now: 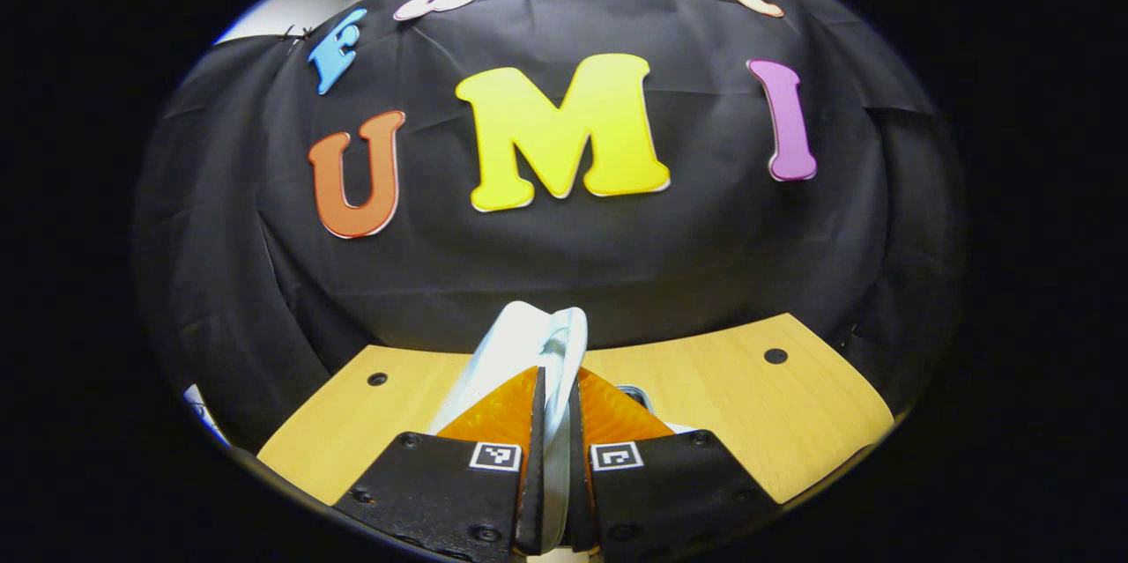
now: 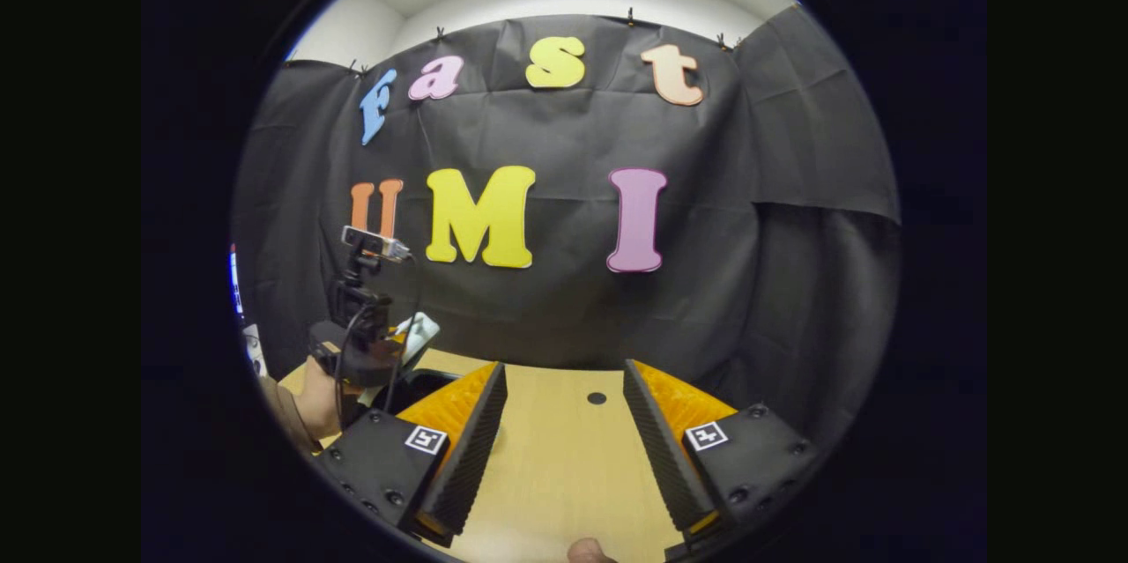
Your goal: First open the suitcase, pack the skin care products into it, and then close the suitcase.
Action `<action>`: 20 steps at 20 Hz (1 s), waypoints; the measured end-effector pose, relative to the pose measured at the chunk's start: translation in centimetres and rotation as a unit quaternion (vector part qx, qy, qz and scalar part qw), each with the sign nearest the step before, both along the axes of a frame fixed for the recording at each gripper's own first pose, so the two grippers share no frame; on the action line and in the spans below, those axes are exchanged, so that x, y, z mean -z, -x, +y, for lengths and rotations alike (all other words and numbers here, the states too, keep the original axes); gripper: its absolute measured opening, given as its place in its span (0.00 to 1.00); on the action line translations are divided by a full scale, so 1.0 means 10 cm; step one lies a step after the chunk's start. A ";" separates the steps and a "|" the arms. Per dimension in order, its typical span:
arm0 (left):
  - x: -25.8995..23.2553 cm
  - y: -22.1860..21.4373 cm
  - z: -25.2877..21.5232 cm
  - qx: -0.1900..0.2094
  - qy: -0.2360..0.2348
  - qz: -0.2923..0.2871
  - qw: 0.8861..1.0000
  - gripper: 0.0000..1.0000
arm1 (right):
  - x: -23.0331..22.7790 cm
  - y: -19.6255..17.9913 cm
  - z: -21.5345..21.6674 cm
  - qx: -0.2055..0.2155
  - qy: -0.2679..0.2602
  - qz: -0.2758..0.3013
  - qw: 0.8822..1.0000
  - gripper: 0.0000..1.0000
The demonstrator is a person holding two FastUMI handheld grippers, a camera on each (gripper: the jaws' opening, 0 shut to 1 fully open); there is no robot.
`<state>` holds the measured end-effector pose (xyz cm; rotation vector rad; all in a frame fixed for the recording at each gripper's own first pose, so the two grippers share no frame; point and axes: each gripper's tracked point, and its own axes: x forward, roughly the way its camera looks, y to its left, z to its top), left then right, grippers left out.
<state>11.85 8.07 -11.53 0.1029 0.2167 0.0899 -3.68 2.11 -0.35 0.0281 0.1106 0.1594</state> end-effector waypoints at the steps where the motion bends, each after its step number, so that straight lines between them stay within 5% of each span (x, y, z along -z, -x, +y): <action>1: 0.11 -0.02 -0.14 0.007 -0.001 0.011 1.000 0.15 | 0.03 0.00 -0.10 0.005 0.001 0.004 1.000 0.80; 16: 1.44 -0.19 -1.00 0.021 -0.096 0.148 0.984 0.15 | 0.74 -0.05 -1.08 0.048 -0.018 0.090 0.995 0.80; 19: 1.54 -0.15 -1.12 0.050 -0.063 0.159 0.984 0.25 | 0.80 -0.10 -1.13 0.050 -0.025 0.098 0.994 0.80; 20: 1.53 -0.11 -1.13 0.049 -0.044 0.160 0.985 0.35 | 0.80 -0.12 -1.12 0.049 -0.026 0.101 0.993 0.80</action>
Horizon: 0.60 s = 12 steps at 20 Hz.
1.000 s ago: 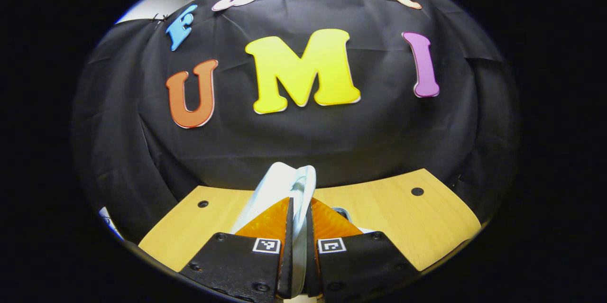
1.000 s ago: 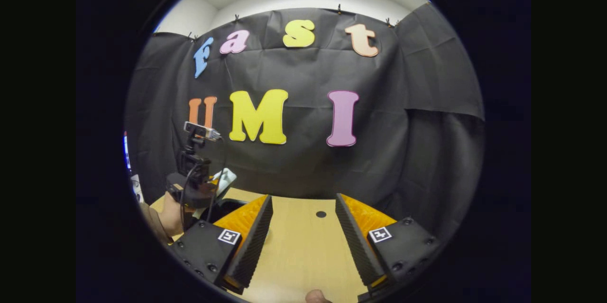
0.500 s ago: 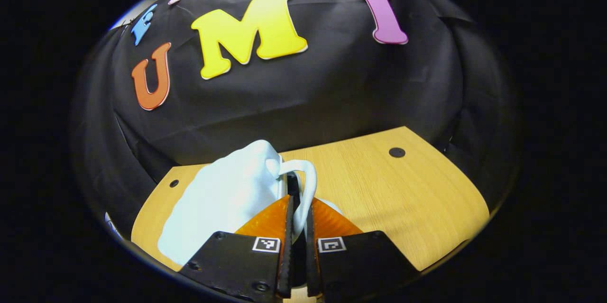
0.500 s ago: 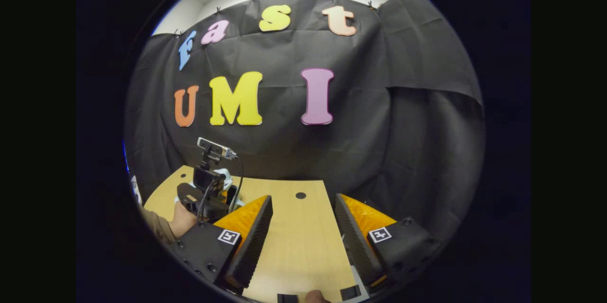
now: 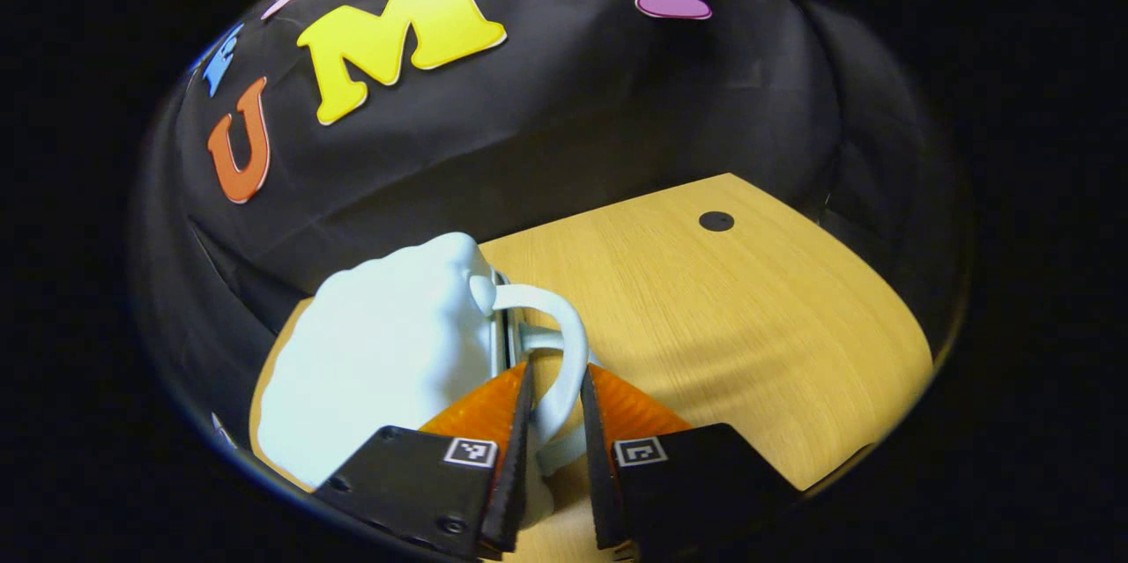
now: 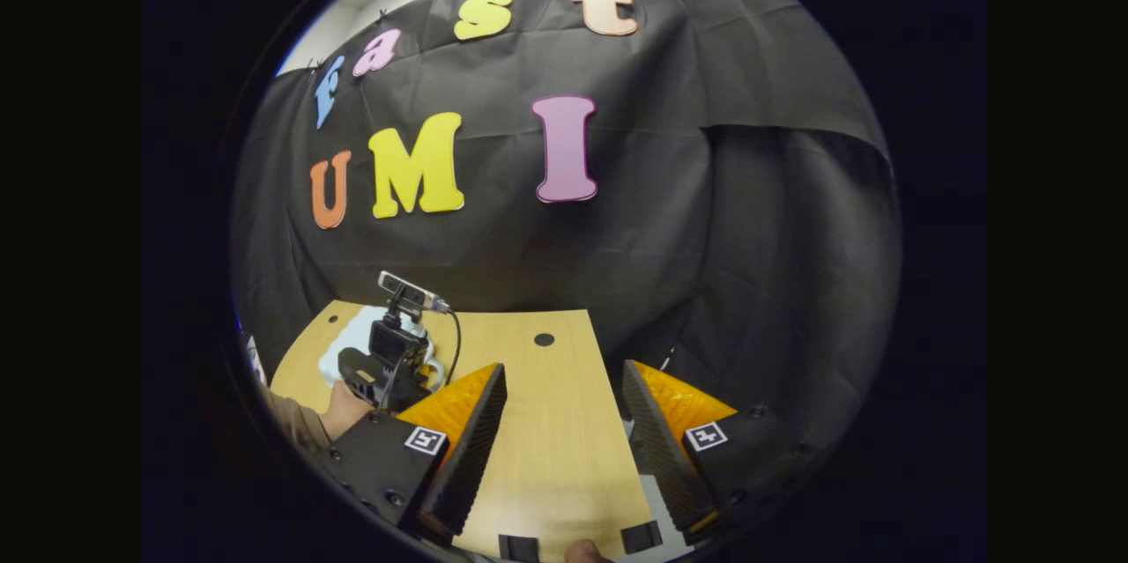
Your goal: First open the suitcase, pack the skin care products into it, and then close the suitcase.
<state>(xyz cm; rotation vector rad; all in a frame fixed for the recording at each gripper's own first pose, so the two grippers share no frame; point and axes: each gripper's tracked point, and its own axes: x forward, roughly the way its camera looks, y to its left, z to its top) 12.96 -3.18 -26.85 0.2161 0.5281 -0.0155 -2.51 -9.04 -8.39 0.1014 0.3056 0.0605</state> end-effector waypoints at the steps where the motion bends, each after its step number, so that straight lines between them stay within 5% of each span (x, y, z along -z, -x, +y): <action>1: -0.10 0.03 -0.01 -0.005 0.020 -0.007 1.000 0.48 | -0.01 -0.03 0.02 -0.001 0.000 -0.001 1.000 0.80; 6: -1.00 0.22 0.21 -0.017 0.069 -0.085 0.994 0.78 | -0.32 -0.20 0.44 -0.025 0.002 -0.031 0.999 0.80; 12: -2.11 0.88 0.80 -0.027 0.089 -0.190 0.977 0.90 | -0.66 -0.37 1.24 -0.055 -0.004 -0.070 0.996 0.80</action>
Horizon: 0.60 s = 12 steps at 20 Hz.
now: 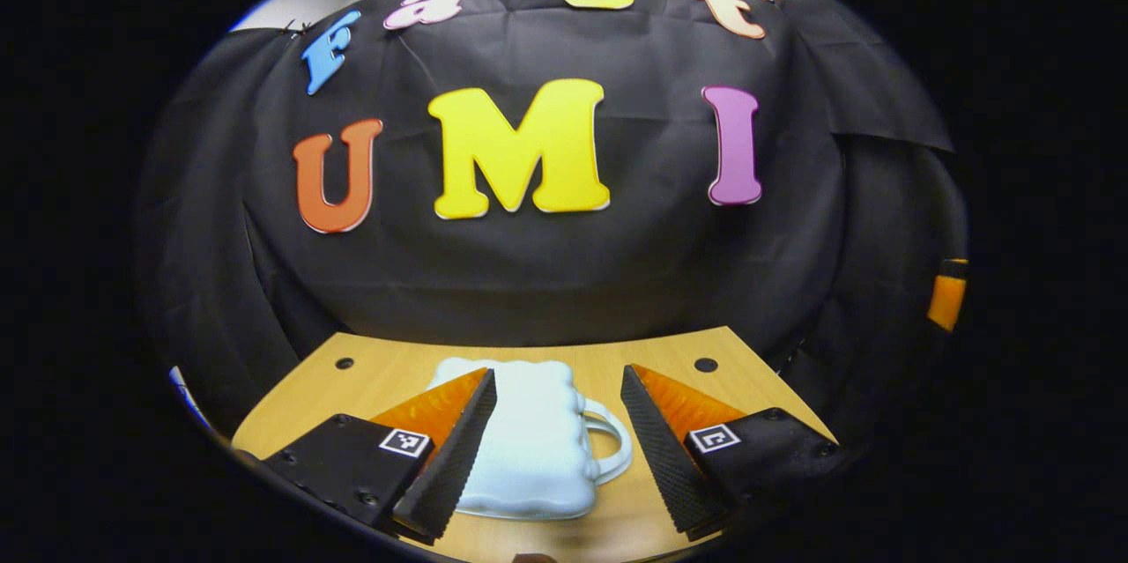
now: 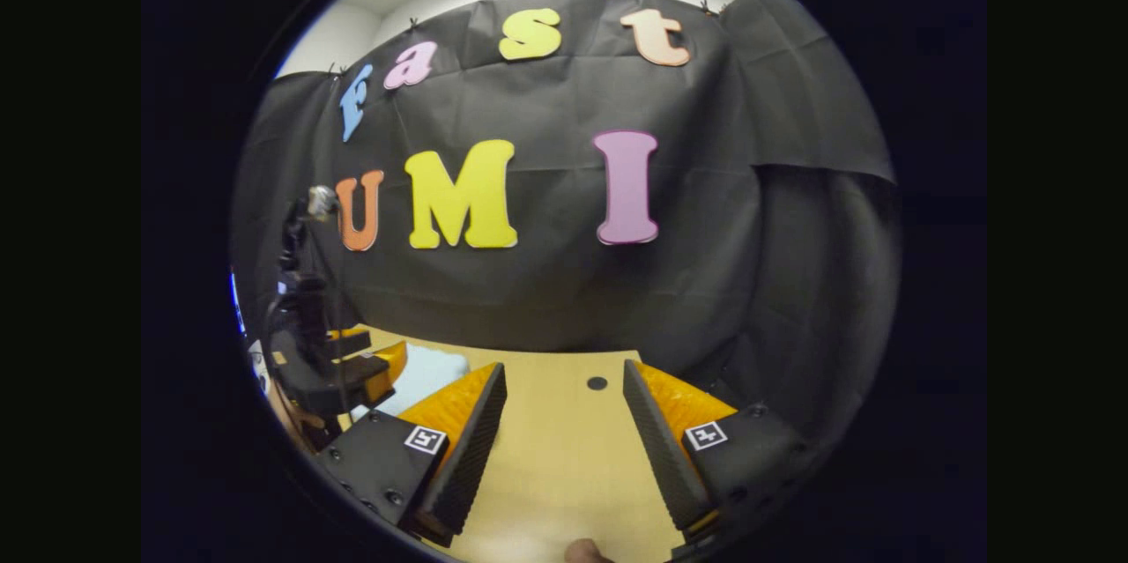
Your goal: First open the suitcase, pack the skin care products into it, and then close the suitcase.
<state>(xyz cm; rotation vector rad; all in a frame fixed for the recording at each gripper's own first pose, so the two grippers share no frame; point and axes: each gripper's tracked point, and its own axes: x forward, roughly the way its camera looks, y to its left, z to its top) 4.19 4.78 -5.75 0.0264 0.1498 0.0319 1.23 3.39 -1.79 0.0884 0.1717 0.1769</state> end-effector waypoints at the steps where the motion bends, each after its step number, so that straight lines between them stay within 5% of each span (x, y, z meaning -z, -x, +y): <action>1: -0.11 0.11 0.13 -0.005 -0.002 -0.009 1.000 0.91 | -0.06 -0.01 0.16 -0.007 -0.002 -0.005 1.000 0.80; 9: -0.76 0.55 1.24 -0.052 -0.019 -0.081 0.995 0.88 | -0.22 -0.16 1.44 -0.046 -0.007 -0.022 0.999 0.80; 12: -0.71 0.55 1.44 -0.044 -0.009 -0.075 0.996 0.95 | -0.27 -0.13 1.79 -0.053 0.003 -0.024 0.998 0.80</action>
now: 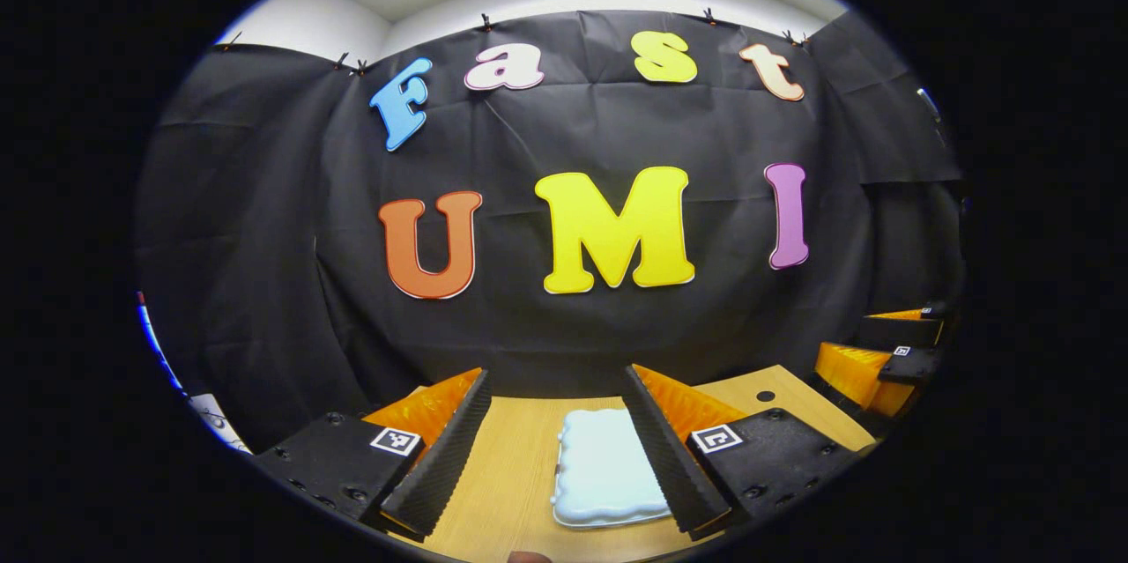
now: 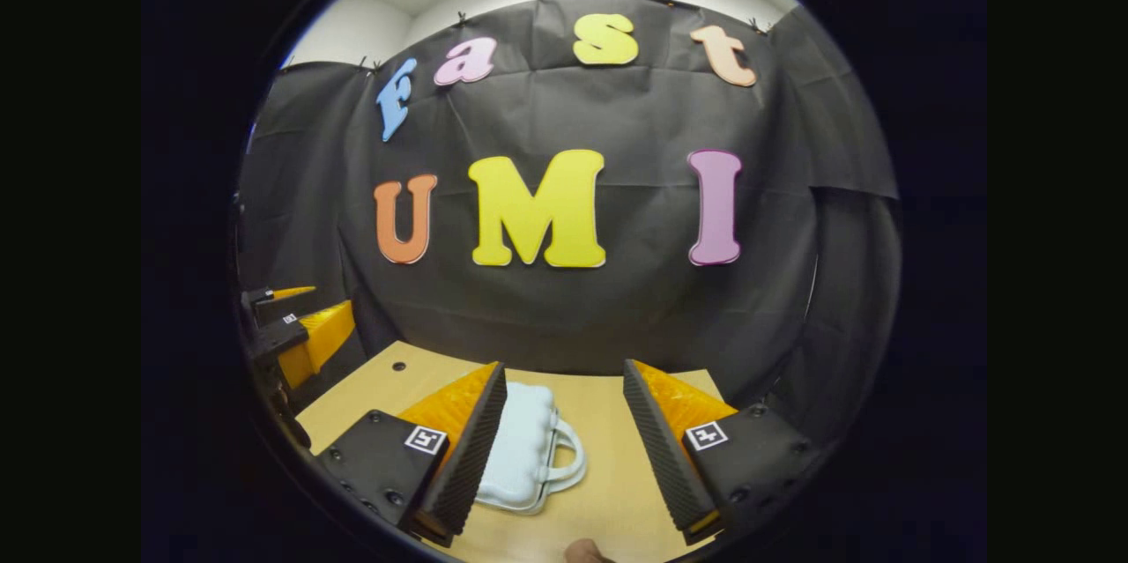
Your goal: First open the suitcase, pack the skin care products into it, and then close the suitcase.
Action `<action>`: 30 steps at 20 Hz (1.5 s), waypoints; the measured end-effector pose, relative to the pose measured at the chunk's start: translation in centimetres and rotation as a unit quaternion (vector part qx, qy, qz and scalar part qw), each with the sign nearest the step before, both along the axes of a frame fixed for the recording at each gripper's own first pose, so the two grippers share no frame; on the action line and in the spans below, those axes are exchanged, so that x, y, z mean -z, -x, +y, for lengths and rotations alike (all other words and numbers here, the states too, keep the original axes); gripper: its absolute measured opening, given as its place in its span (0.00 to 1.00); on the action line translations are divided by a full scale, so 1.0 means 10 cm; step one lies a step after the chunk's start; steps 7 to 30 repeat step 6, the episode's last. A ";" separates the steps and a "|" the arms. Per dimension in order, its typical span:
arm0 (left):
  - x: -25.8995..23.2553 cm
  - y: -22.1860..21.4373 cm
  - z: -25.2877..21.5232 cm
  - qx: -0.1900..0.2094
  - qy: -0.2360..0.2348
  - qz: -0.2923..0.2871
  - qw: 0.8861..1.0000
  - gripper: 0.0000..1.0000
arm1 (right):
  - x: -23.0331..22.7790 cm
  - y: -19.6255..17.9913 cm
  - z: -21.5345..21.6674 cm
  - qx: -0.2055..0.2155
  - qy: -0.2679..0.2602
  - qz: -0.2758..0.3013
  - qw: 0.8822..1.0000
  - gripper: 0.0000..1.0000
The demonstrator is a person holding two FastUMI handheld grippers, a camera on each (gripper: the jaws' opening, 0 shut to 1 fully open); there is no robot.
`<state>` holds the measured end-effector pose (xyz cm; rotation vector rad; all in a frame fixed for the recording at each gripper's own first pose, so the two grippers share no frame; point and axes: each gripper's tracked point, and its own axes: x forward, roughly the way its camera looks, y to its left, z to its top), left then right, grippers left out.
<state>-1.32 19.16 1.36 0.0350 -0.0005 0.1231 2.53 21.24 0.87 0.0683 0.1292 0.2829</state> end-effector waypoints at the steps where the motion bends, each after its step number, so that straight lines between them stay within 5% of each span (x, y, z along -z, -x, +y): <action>1: 0.04 0.01 0.06 0.001 0.004 0.006 1.000 0.95 | -0.04 0.03 0.11 -0.003 0.003 -0.003 1.000 0.80; 6: 0.13 -0.01 0.24 0.021 0.012 0.015 1.000 0.96 | -0.11 0.19 0.43 -0.004 0.018 -0.015 1.000 0.80; 30: 0.13 -0.01 0.24 0.021 0.012 0.015 1.000 0.96 | -0.11 0.19 0.43 -0.004 0.018 -0.015 1.000 0.80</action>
